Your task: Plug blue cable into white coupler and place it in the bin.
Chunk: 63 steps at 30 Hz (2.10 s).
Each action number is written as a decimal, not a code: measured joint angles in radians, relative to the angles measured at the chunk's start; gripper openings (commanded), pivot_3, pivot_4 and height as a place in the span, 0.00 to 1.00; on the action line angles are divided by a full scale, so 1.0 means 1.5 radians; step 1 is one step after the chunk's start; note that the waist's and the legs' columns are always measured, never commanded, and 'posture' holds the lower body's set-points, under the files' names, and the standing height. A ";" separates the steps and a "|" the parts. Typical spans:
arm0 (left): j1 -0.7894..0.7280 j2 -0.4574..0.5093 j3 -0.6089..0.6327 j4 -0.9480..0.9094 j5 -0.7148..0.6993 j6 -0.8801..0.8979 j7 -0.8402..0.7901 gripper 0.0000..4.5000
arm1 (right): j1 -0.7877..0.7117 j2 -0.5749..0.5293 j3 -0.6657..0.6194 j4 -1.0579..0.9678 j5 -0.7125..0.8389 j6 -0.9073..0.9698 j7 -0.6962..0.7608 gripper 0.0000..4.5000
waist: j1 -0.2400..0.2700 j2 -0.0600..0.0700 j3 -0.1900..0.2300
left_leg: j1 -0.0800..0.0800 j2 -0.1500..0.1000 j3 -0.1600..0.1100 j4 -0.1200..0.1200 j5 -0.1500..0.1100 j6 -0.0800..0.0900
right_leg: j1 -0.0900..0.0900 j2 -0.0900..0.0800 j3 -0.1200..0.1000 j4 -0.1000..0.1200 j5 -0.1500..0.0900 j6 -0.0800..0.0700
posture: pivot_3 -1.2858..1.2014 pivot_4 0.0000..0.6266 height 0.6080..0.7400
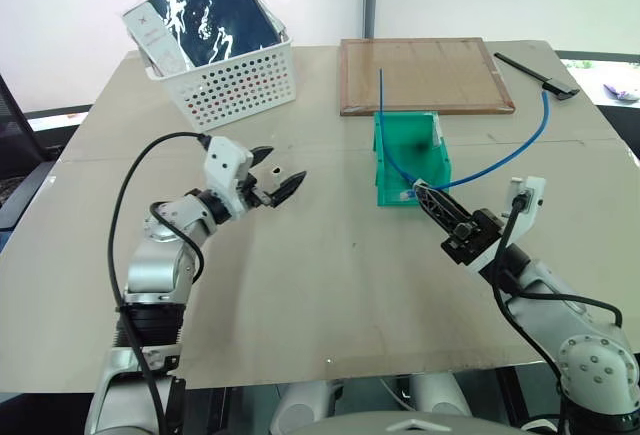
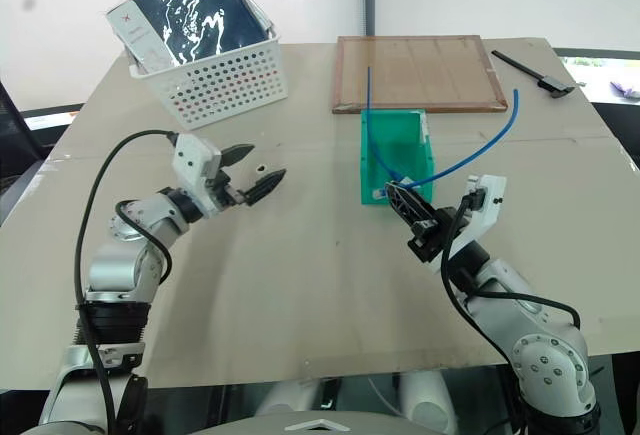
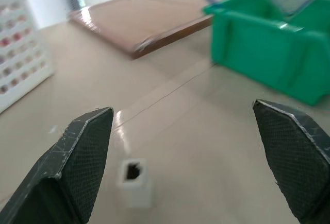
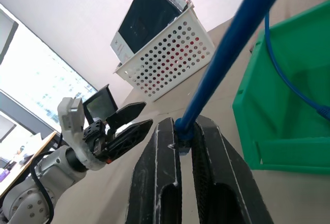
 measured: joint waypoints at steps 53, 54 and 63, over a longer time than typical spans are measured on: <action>-0.142 -0.067 -0.318 0.143 0.139 -0.085 -0.307 0.09 | -0.261 -0.260 0.173 0.094 -0.313 0.056 0.338 0.00 | 0.000 -0.001 0.000 | -0.002 0.000 0.001 0.003 0.000 0.000 | 0.000 -0.001 -0.001 0.000 0.000 0.000 | 0.52 0.24 1.00; -0.147 -0.067 -0.318 0.149 0.143 -0.090 -0.309 0.09 | -0.270 -0.258 0.177 0.101 -0.319 0.058 0.346 0.00 | 0.001 -0.001 0.000 | -0.002 0.000 0.001 0.003 0.000 0.000 | 0.000 -0.001 -0.001 0.000 0.000 0.000 | 0.52 0.24 1.00; -0.166 -0.077 -0.321 0.197 0.152 -0.147 -0.331 0.09 | -0.325 -0.213 0.238 0.199 -0.410 0.057 0.429 0.00 | 0.000 -0.001 0.000 | -0.003 0.000 0.000 0.004 0.000 0.000 | 0.000 -0.001 -0.001 0.000 0.000 0.000 | 0.52 0.24 1.00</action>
